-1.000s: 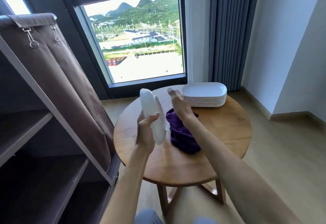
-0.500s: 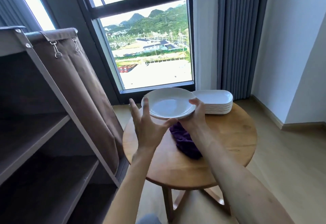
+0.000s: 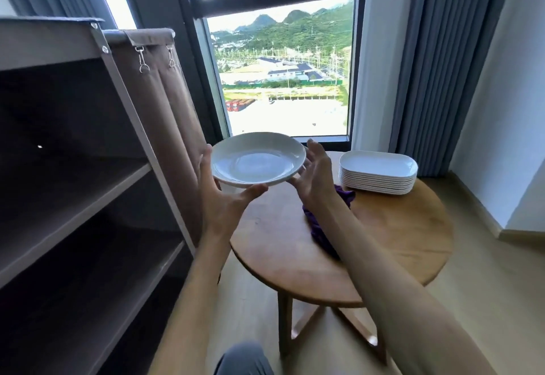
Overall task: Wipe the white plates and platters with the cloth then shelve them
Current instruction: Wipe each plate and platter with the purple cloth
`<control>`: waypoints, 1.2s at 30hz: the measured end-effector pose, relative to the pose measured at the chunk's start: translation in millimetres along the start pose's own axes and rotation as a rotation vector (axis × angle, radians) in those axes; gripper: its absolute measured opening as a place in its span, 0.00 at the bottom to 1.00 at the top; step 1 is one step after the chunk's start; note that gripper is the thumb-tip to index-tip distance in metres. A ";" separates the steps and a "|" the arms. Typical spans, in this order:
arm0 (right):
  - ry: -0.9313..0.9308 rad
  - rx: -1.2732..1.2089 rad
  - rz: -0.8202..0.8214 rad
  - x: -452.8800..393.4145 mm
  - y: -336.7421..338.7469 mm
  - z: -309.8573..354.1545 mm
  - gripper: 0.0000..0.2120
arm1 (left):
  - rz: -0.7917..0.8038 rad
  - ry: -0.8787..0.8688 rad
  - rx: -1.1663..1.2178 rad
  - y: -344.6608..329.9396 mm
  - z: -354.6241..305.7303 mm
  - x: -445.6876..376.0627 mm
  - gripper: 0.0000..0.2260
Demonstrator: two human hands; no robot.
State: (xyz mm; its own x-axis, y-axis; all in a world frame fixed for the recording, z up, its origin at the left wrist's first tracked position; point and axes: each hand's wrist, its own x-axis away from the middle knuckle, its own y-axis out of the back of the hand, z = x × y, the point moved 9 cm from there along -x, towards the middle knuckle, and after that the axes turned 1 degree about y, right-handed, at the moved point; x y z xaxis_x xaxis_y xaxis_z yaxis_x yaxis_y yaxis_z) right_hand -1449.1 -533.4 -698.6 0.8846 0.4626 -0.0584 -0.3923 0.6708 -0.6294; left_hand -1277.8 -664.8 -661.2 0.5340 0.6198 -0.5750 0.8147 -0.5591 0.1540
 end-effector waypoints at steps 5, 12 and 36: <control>0.015 0.092 0.219 26.6 -96.8 -21.4 0.11 | -0.179 -0.083 -0.154 89.7 -29.7 10.3 0.51; -0.110 0.113 0.639 109.6 -255.1 -83.1 0.11 | -0.440 -0.137 -0.467 269.4 -91.5 60.3 0.56; -0.366 0.253 0.871 298.1 -497.4 -241.6 0.10 | -0.832 0.117 -0.619 529.1 -128.1 171.5 0.47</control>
State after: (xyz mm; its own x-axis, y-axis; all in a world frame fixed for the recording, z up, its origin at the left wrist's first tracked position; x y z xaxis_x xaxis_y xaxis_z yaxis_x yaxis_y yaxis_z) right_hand -929.4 -869.2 -590.1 0.1436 0.9777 -0.1531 -0.9515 0.0939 -0.2928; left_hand -726.2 -783.8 -575.3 -0.2574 0.7478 -0.6121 0.8911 0.4287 0.1489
